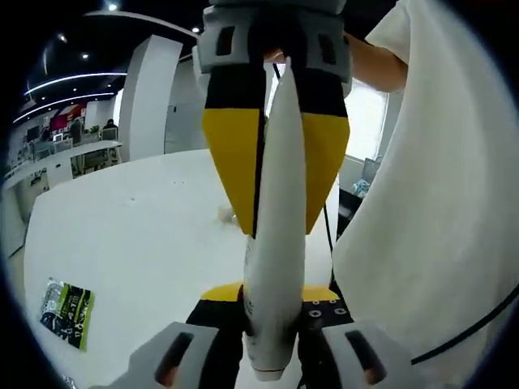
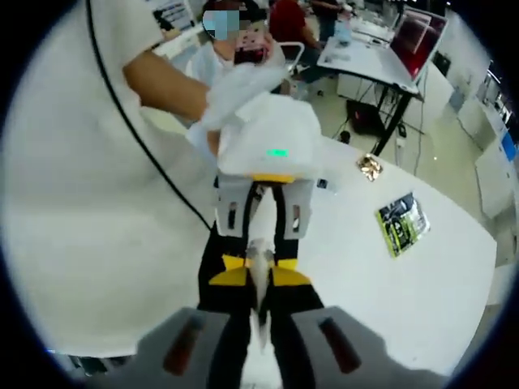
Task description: Arrange the skincare products in the storage area until every visible bottle or jar stands upright without overlapping.
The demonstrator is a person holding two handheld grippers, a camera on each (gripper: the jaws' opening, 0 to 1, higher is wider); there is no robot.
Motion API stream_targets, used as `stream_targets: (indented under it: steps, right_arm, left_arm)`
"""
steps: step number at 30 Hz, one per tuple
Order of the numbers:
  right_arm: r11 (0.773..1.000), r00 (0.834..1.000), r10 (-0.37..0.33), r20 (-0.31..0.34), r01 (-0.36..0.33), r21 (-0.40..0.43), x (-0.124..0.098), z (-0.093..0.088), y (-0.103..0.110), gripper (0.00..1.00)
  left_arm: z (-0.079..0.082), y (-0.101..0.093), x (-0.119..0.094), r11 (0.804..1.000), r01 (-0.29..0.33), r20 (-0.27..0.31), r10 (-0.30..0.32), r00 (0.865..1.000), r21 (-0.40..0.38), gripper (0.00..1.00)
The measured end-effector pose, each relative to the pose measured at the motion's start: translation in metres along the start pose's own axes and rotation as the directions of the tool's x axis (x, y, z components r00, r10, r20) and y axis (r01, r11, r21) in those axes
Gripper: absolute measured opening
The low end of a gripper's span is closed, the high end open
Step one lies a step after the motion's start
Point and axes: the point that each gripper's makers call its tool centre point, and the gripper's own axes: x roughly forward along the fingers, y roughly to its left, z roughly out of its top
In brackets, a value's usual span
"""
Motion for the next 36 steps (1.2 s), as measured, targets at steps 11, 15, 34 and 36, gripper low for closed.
stream_targets:
  steps: [11, 15, 34, 36]
  right_arm:
    - [0.998, 0.998, -0.057, -0.013, 0.057, -0.002, 0.005, 0.014, -0.01, 0.04]
    - [0.998, 0.998, -0.062, -0.018, 0.062, 0.013, 0.01, 0.013, -0.014, 0.03]
    - [0.989, 0.985, -0.092, -0.144, 0.107, 0.1, 0.009, -0.04, -0.061, 0.04]
    - [0.986, 0.983, -0.104, -0.15, 0.122, 0.115, 0.006, -0.048, -0.068, 0.04]
  left_arm:
    - [-0.009, 0.015, -0.019, 0.991, -0.123, 0.005, 0.123, 0.992, -0.052, 0.26]
    - [-0.016, 0.026, -0.026, 0.982, -0.17, 0.019, 0.172, 0.985, -0.077, 0.35]
    - [-0.011, 0.064, -0.054, 0.923, -0.275, 0.133, 0.318, 0.939, -0.268, 0.48]
    - [-0.009, 0.064, -0.054, 0.924, -0.276, 0.139, 0.32, 0.937, -0.265, 0.48]
